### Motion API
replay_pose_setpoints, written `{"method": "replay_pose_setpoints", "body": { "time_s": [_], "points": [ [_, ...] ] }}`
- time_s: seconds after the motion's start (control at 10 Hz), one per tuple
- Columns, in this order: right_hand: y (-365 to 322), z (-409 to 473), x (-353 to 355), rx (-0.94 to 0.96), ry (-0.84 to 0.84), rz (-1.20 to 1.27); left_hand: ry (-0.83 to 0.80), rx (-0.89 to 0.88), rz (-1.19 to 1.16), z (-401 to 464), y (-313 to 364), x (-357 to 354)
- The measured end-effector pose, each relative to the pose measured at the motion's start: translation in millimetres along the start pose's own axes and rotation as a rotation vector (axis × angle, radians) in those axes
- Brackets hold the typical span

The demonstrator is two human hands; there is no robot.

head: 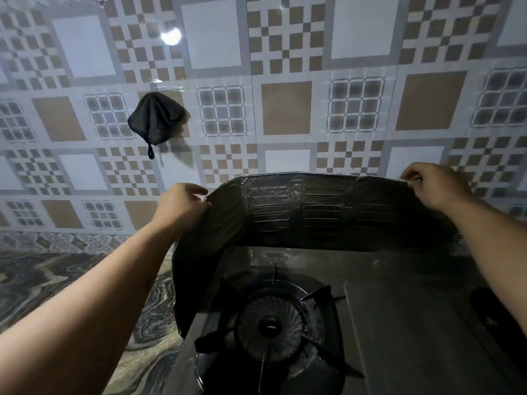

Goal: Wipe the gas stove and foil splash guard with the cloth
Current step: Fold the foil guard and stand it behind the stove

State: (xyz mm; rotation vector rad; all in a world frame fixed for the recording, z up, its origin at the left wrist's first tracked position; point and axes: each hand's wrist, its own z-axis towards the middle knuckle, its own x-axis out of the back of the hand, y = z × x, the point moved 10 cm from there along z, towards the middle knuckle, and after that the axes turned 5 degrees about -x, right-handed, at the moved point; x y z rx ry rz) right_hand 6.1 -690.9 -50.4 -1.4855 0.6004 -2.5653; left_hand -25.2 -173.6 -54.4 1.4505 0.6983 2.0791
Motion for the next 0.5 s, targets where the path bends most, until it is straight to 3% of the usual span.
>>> {"method": "replay_pose_setpoints", "body": {
  "time_s": [0.3, 0.5],
  "points": [
    [-12.1, -3.9, 1.4, -0.012, -0.006, 0.038, 0.000, -0.011, 0.106, 1.0, 4.2, 4.9],
    [-27.5, -26.9, 4.8, -0.021, -0.008, 0.188, 0.036, -0.061, 0.190, -5.2, 22.1, 20.0]
  ]
}}
